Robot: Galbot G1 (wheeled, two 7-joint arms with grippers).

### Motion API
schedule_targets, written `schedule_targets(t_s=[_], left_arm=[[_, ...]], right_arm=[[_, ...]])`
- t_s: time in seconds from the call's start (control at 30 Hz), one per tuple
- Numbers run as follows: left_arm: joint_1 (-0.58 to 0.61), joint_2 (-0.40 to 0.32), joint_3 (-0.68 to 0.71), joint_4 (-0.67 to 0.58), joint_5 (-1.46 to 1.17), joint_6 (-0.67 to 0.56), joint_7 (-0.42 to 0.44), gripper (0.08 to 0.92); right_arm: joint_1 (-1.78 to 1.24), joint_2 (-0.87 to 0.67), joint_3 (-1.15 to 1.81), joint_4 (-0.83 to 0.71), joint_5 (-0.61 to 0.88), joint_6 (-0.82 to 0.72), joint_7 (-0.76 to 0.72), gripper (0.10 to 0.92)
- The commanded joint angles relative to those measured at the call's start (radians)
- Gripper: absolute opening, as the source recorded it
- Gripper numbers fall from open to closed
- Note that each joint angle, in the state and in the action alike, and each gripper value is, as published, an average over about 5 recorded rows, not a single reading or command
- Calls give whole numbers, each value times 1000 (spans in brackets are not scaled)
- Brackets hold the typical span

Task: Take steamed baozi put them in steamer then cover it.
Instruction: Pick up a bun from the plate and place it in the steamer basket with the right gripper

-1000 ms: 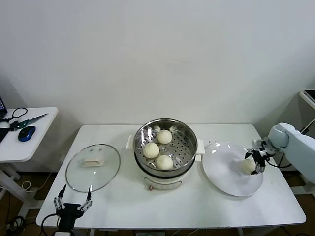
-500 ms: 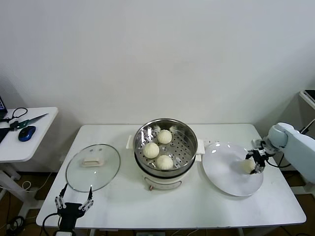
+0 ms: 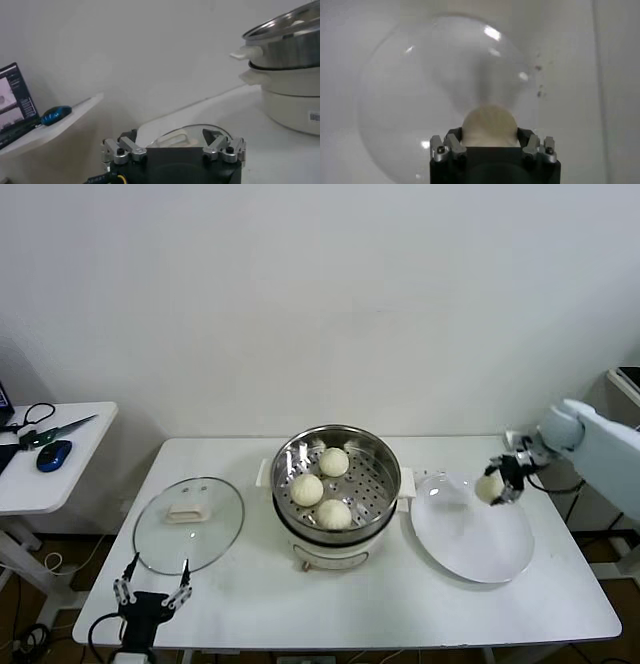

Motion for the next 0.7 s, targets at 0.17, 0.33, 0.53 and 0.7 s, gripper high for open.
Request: schedule_targets(t_s=[0.17,0.33,0.53,0.7], left_arm=[[9,6,23,-4,3,-1,-1,823],[7,11,36,-5,6,-2,0,823],[1,15,44,-13,3,-1,1,823],[-7,16,45,-13,0,-1,2,823]], right_arm=[[576,169,-511,181,543,-134,57,712],[642,263,-605,247,701,-177,91,712],[627,352,-644,283,747,-210,128,712],[582,406,-670,284,741,-225,156,712]])
